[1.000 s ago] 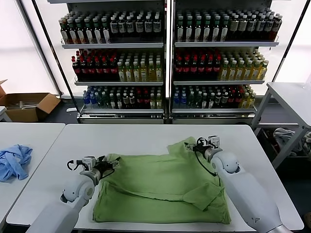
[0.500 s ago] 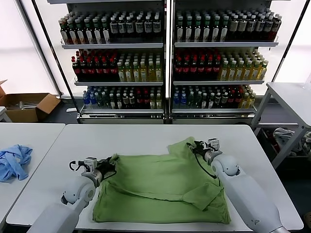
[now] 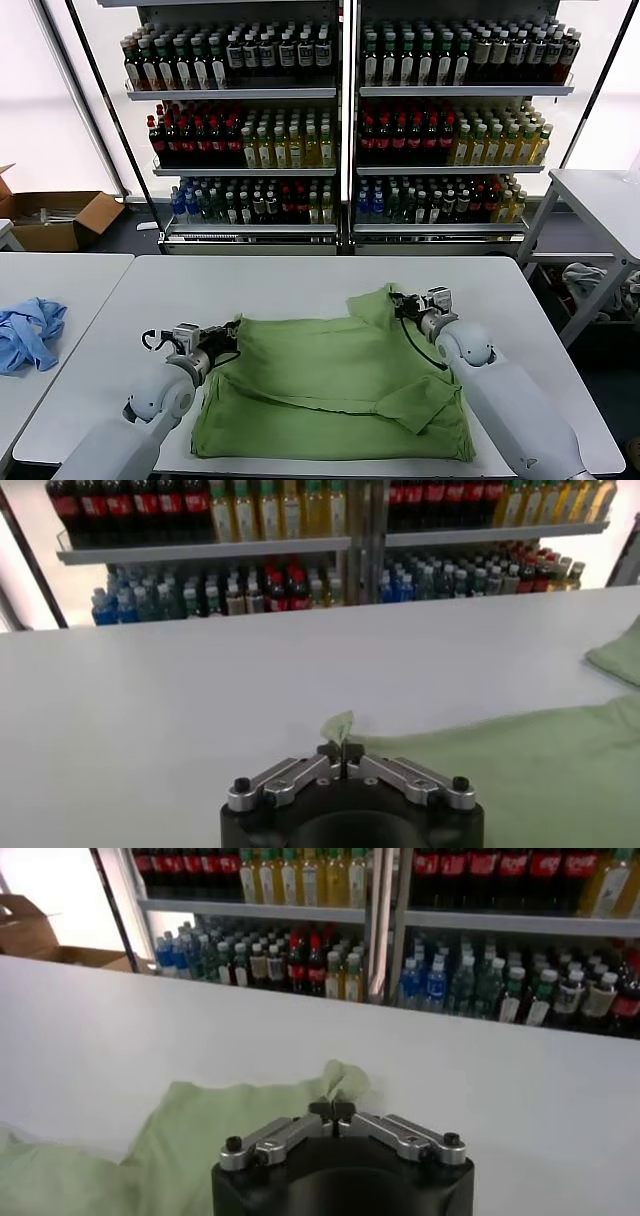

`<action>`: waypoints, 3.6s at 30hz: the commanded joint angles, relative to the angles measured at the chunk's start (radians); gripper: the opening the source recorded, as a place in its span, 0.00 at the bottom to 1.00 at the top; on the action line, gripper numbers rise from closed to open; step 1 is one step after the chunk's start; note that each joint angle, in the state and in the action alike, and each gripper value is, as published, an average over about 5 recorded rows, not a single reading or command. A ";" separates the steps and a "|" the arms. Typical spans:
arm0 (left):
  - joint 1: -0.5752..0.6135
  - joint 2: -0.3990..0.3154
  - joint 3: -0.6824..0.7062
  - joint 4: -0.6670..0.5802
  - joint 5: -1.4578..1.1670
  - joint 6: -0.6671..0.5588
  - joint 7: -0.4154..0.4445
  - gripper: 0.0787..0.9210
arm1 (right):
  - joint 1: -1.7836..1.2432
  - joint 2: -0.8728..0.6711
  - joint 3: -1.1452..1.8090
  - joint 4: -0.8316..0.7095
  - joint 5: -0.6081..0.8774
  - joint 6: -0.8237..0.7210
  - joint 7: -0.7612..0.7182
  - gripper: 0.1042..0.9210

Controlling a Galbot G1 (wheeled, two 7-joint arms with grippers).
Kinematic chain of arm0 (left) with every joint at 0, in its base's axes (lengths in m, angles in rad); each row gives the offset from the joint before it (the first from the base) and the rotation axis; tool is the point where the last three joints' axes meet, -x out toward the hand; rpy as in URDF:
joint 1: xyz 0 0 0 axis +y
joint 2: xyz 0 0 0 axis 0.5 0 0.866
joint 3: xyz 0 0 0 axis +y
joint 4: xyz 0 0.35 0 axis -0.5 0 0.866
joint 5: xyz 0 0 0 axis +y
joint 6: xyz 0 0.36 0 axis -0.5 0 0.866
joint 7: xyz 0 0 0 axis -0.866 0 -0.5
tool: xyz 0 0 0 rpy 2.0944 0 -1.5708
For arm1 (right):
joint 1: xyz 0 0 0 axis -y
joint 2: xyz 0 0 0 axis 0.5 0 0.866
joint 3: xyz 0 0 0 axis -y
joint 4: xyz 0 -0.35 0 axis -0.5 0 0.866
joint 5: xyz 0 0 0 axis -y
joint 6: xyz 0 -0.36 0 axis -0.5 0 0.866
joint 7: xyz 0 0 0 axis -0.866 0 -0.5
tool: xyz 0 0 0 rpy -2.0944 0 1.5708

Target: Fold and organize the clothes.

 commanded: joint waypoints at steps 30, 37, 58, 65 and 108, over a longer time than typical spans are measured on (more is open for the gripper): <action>0.634 0.173 -0.205 -0.545 0.220 -0.104 -0.127 0.00 | -0.896 -0.328 0.418 0.903 -0.002 0.044 0.056 0.00; 0.671 0.162 -0.199 -0.544 0.254 -0.118 -0.124 0.00 | -1.049 -0.319 0.542 0.952 -0.021 0.080 0.050 0.00; 0.654 0.118 -0.140 -0.481 0.315 -0.146 -0.171 0.00 | -1.131 -0.201 0.443 0.871 -0.150 0.250 0.308 0.00; 0.623 0.124 -0.138 -0.477 0.309 -0.143 -0.180 0.00 | -1.087 -0.141 0.383 0.817 -0.146 0.287 0.471 0.00; 0.814 -0.057 -0.151 -0.545 0.195 -0.373 -0.250 0.88 | -1.272 -0.150 0.573 0.781 -0.195 0.726 0.331 0.88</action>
